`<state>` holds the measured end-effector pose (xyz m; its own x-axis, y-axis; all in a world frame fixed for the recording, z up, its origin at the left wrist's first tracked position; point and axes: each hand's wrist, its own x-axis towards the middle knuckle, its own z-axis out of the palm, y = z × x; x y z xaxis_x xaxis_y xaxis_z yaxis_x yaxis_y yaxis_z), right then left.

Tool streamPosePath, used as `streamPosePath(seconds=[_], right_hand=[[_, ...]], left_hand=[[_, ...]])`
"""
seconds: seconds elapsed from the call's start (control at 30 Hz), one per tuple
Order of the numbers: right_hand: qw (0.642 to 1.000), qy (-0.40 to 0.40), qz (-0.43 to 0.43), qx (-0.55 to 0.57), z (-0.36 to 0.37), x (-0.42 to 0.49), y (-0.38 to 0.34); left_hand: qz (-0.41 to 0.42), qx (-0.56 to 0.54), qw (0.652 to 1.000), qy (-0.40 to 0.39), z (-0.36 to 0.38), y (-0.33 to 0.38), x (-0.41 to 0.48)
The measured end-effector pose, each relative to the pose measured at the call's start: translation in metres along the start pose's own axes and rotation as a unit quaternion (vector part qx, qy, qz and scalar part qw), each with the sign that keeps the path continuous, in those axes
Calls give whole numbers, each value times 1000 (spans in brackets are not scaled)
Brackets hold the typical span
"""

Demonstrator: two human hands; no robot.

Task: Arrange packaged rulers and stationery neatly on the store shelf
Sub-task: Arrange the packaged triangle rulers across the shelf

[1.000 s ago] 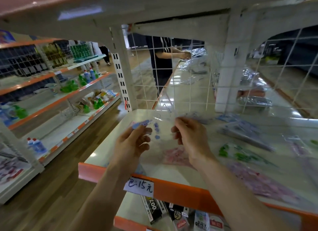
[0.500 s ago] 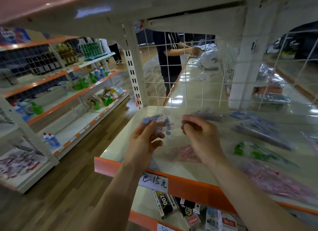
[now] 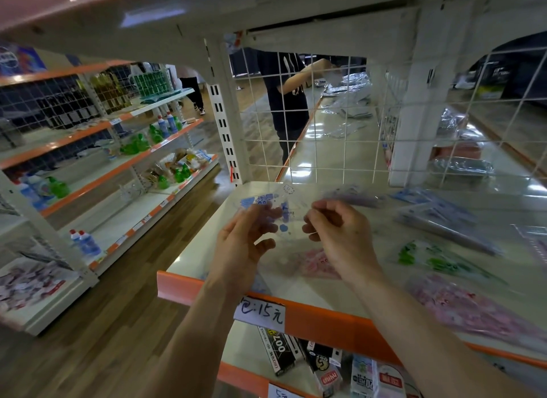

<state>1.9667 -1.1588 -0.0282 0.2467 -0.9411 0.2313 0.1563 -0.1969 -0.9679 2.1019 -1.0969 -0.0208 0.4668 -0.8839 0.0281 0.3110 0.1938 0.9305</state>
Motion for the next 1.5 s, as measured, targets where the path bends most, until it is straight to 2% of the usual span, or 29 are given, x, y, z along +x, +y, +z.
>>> streamPosePath(seconds=[0.17,0.33,0.57,0.67,0.77,0.9,1.0,1.07,1.23,1.5], right_hand=[[1000,10,21,-2,-3,3,1],[988,37,-44,-145,-3,2,6],[980,0,-63,-187,0,0,6],[975,-4,-78,-207,-1,5,2],[955,12,-121,-272,-9,17,-7],[904,-6,-162,-395,-31,40,-23],[861,-39,-149,-485,-50,60,-31],[846,-57,-129,-514,-61,71,-35],[857,-58,-62,-509,-83,97,-32],[817,-95,5,-569,-90,123,-9]], left_hand=[[4,24,1000,-8,3,1,-2],[18,43,999,5,4,-1,-1],[27,51,997,47,4,-3,4],[25,58,997,40,6,1,10],[3,66,998,2,11,7,19],[-39,54,997,-34,27,9,35],[-71,78,993,-50,41,8,46],[-92,100,989,-55,49,7,53],[-123,128,984,0,59,8,74],[-129,135,981,58,50,9,81]])
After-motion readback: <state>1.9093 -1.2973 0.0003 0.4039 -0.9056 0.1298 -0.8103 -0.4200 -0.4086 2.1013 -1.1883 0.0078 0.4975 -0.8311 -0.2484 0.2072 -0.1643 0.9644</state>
